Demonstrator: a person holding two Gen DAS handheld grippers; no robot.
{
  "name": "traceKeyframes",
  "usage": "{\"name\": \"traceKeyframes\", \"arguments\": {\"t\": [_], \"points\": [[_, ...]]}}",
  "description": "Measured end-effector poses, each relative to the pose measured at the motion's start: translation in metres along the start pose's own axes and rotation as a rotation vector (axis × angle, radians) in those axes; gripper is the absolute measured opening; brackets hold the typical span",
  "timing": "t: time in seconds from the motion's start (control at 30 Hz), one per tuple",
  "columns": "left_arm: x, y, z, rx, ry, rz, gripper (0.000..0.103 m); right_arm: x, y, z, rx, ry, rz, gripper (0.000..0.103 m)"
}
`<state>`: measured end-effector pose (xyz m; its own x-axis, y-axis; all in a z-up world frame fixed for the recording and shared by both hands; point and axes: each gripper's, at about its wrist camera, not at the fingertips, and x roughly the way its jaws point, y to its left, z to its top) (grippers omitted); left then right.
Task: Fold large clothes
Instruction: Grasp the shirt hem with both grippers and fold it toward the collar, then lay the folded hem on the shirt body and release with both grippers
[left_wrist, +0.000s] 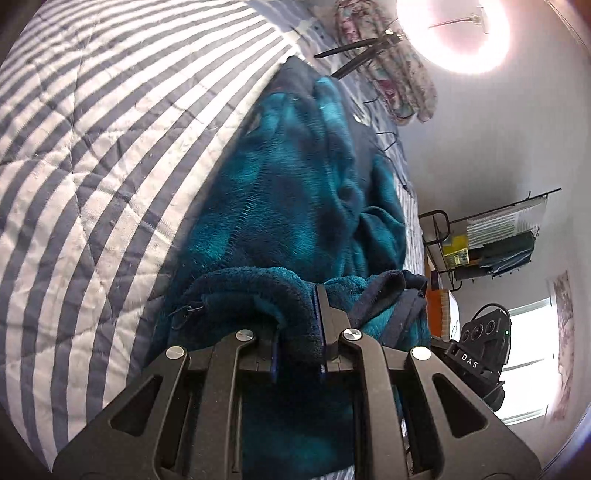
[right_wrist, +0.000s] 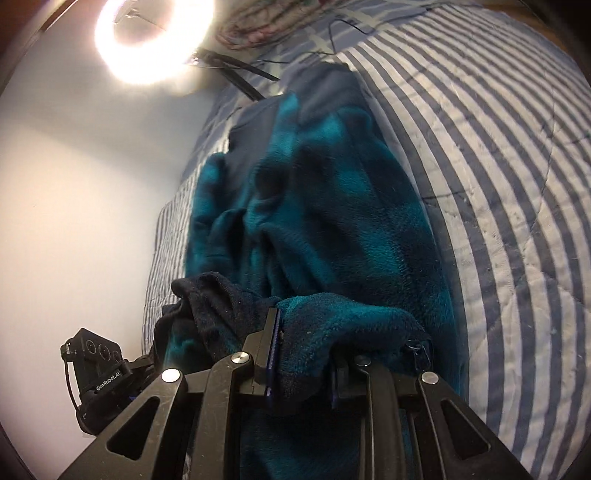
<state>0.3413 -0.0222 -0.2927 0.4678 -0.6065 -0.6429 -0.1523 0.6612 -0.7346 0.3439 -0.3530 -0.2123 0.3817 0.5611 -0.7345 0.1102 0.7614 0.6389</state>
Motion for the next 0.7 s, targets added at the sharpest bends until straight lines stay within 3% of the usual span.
{"name": "traceKeyframes", "arguments": {"t": [0.17, 0.47, 0.5, 0.53, 0.57, 0.6, 0.7], "points": [[0.003, 0.001, 0.003, -0.003, 0.030, -0.014, 0.017, -0.003, -0.008, 0.003, 0.042, 0.022, 0.049, 0.023], [-0.026, -0.028, 0.025, 0.061, 0.106, -0.098, 0.031, -0.057, -0.001, 0.001, 0.057, 0.011, 0.184, 0.034], [-0.028, -0.033, 0.026, 0.074, 0.108, -0.101, 0.035, -0.062, -0.002, 0.001, 0.063, 0.010, 0.200, 0.037], [-0.028, -0.036, 0.026, 0.083, 0.114, -0.108, 0.039, -0.067, -0.002, 0.001, 0.066, 0.002, 0.214, 0.052], [-0.028, -0.039, 0.027, 0.085, 0.117, -0.106, 0.049, -0.070, -0.002, 0.001, 0.064, -0.008, 0.222, 0.073], [-0.028, -0.040, 0.027, 0.084, 0.115, -0.098, 0.059, -0.075, -0.001, 0.002, 0.062, -0.027, 0.220, 0.079], [-0.036, -0.039, 0.027, 0.069, 0.060, -0.078, 0.062, -0.086, 0.000, 0.006, 0.066, -0.072, 0.212, 0.075]]}}
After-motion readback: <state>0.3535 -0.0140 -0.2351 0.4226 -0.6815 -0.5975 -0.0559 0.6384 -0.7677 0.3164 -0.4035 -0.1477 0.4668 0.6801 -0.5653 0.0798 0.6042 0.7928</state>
